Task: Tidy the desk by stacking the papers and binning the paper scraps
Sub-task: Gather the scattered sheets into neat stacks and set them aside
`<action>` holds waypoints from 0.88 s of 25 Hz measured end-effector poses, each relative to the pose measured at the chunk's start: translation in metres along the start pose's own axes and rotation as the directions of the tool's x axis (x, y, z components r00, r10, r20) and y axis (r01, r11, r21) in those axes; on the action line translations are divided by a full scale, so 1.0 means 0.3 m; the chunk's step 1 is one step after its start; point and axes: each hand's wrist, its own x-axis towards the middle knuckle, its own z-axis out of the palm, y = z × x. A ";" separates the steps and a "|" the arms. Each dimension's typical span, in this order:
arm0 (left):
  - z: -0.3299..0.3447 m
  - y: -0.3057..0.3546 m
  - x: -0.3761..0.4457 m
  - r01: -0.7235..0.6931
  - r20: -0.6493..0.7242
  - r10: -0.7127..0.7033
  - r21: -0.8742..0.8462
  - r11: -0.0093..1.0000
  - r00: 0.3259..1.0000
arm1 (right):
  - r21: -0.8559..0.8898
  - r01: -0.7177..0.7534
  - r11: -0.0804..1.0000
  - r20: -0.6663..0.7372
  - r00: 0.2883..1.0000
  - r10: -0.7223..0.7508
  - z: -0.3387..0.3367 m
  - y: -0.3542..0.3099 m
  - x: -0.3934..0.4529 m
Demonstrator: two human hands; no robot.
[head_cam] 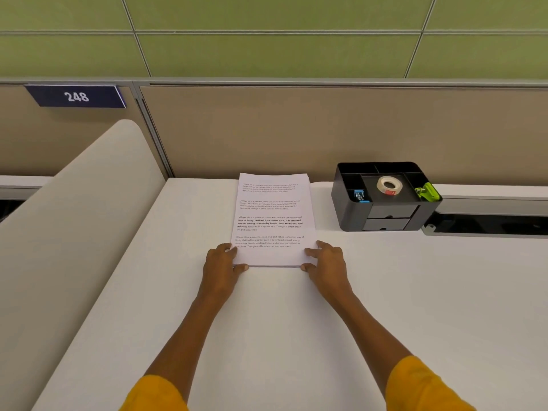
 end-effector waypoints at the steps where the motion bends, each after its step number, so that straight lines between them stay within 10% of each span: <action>1: -0.001 -0.001 0.003 -0.005 0.000 0.005 0.001 1.000 1.000 | -0.014 0.015 1.000 -0.003 1.000 -0.015 0.002 0.000 0.001; 22: 0.016 0.032 -0.107 -0.067 -0.023 0.070 0.132 0.989 0.997 | -0.011 0.117 0.993 0.030 0.993 -0.117 -0.039 0.030 -0.083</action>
